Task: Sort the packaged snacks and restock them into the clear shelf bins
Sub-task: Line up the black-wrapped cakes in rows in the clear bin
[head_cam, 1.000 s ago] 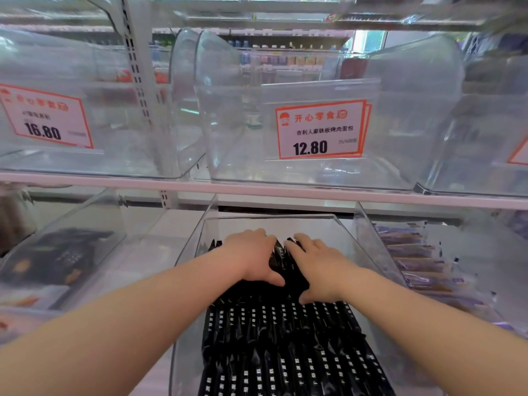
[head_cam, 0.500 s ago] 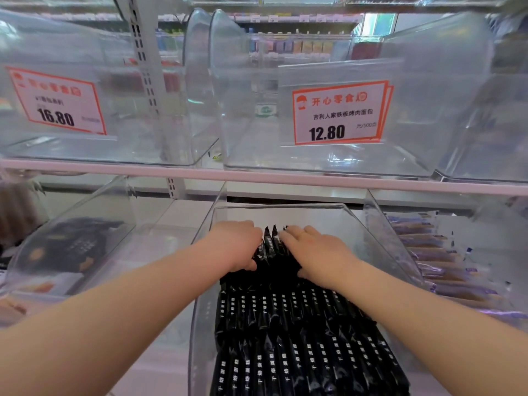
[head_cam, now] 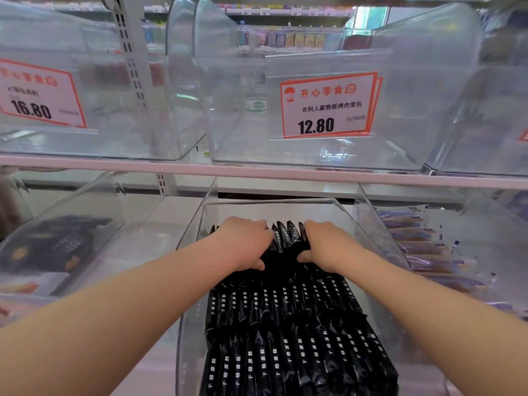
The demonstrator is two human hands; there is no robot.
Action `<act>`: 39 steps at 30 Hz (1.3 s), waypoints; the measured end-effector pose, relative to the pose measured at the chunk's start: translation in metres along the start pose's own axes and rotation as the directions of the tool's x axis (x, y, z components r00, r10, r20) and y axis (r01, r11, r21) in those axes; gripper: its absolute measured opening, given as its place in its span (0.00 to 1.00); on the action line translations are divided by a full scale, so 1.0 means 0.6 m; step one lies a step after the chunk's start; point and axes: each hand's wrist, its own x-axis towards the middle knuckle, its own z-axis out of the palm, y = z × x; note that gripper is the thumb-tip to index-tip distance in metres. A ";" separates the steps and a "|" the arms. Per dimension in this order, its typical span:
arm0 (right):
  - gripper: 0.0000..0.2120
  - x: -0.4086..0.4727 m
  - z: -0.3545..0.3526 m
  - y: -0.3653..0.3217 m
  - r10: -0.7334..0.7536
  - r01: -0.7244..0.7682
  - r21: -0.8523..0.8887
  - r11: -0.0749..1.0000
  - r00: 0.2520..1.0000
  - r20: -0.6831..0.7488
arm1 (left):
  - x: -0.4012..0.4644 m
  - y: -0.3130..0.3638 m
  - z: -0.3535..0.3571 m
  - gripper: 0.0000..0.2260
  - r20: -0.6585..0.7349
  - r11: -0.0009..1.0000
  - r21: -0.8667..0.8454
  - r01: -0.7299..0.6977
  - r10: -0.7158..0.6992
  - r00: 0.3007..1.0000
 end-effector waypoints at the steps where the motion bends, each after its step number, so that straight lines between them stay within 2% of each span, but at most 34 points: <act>1: 0.22 -0.001 0.003 -0.001 0.005 -0.004 0.019 1.000 1.000 -0.014 | 0.001 -0.001 0.000 0.24 -0.001 1.000 -0.006 0.008 -0.008 1.000; 6: 0.21 -0.013 0.035 -0.001 -0.052 0.053 -0.069 0.996 0.998 0.022 | -0.006 0.003 0.012 0.25 -0.003 1.000 -0.019 0.021 -0.021 1.000; 9: 0.29 -0.020 0.016 0.000 -0.024 0.032 -0.131 0.991 0.997 0.069 | -0.020 0.005 0.006 0.28 0.043 0.999 0.003 0.033 -0.033 0.999; 11: 0.33 -0.038 -0.002 -0.002 -0.017 0.024 -0.195 0.980 0.999 0.037 | -0.036 0.009 -0.008 0.26 0.030 1.000 0.024 0.021 -0.021 0.999; 12: 0.32 -0.052 -0.012 -0.003 -0.038 0.037 -0.204 0.978 0.999 -0.001 | -0.047 0.014 -0.017 0.24 0.007 1.000 0.017 0.007 -0.007 1.000; 16: 0.16 -0.145 -0.049 0.001 -0.208 0.192 -0.118 0.974 0.968 -0.143 | -0.108 0.056 -0.056 0.17 -0.158 0.994 -0.046 -0.097 0.089 0.983; 19: 0.12 -0.247 -0.056 0.033 -0.288 0.297 -0.006 0.955 0.922 -0.258 | -0.168 0.105 -0.085 0.15 -0.339 0.977 -0.048 -0.210 0.181 0.923; 22: 0.09 -0.345 -0.030 0.082 -0.312 0.377 0.170 0.911 0.896 -0.316 | -0.217 0.170 -0.100 0.13 -0.500 0.931 -0.045 -0.362 0.293 0.815; 25: 0.03 -0.397 0.032 0.140 -0.270 0.367 0.292 0.883 0.907 -0.322 | -0.238 0.255 -0.080 0.10 -0.565 0.841 -0.135 -0.525 0.370 0.738; 28: 0.05 -0.413 0.119 0.198 -0.205 0.256 0.358 0.898 0.963 -0.173 | -0.228 0.355 -0.023 0.12 -0.415 0.805 -0.193 -0.561 0.451 0.790; 32: 0.07 -0.421 0.256 0.283 -0.128 0.091 0.309 0.947 0.987 0.101 | -0.185 0.465 0.091 0.12 -0.123 0.823 -0.261 -0.504 0.489 0.863; 36: 0.09 -0.433 0.396 0.356 -0.054 -0.062 0.251 0.966 0.901 0.430 | -0.136 0.528 0.216 0.13 0.159 0.842 -0.361 -0.401 0.479 0.863; 39: 0.11 -0.433 0.494 0.392 -0.021 -0.097 0.176 0.980 0.822 0.569 | -0.101 0.560 0.290 0.12 0.276 0.839 -0.503 -0.207 0.382 0.882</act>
